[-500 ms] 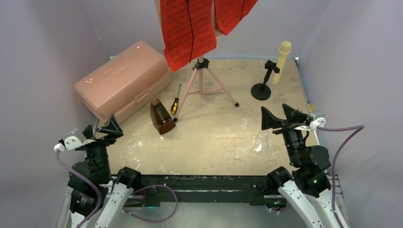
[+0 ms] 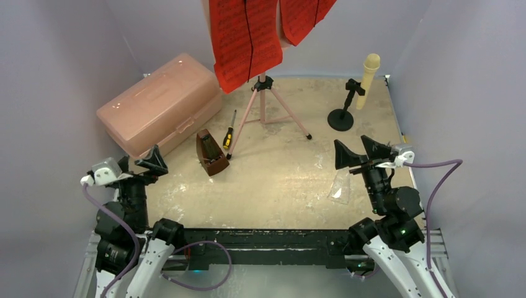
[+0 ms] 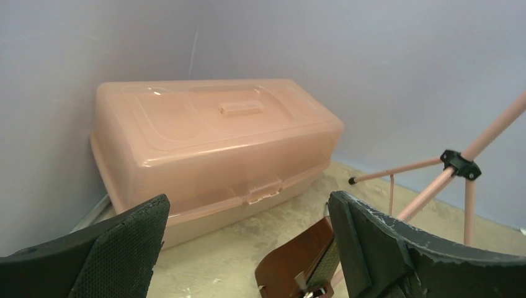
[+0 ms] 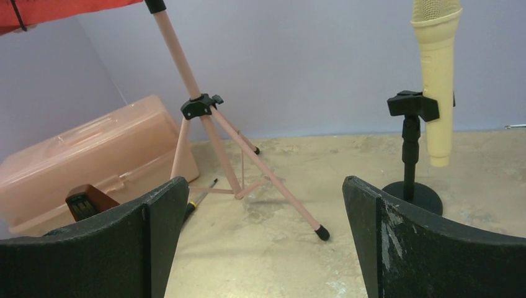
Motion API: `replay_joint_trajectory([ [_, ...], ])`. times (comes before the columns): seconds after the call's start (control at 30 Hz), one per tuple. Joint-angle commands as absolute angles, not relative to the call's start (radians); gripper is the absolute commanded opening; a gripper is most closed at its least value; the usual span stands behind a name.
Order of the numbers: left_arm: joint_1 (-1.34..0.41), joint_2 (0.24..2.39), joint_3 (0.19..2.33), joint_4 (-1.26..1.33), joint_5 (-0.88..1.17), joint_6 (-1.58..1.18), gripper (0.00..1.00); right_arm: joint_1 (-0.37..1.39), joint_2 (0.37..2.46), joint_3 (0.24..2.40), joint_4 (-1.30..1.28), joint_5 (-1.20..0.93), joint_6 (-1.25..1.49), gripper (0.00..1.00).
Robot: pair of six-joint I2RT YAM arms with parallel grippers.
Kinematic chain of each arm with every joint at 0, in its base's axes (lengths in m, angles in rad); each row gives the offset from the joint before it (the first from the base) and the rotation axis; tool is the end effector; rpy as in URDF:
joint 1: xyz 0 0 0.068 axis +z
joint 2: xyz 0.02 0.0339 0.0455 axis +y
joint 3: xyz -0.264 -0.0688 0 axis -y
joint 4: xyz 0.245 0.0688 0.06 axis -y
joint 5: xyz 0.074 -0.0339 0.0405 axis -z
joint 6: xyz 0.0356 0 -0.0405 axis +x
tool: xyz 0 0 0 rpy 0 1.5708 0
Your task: Pack up the instrument practice props
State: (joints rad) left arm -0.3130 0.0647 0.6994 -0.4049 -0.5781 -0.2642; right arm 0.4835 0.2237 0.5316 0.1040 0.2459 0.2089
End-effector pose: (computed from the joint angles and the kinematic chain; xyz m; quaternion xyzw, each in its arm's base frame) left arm 0.0244 0.0126 0.3478 -0.2087 0.6009 -0.0440 0.7704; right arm 0.0725 0.0283 0.3469 0.0273 0.5524 0.2186 0.8040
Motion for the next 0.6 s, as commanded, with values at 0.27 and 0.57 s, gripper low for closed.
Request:
replay_joint_trajectory([
  [0.27,-0.305,0.327,0.781,-0.35,-0.276,-0.217,0.99,0.485,0.261,0.38,0.337,0.084,0.241,0.98],
  [0.57,-0.306,0.633,0.88,-0.358,-0.136,-0.278,0.99,0.485,0.283,0.273,0.429,0.022,0.247,0.98],
])
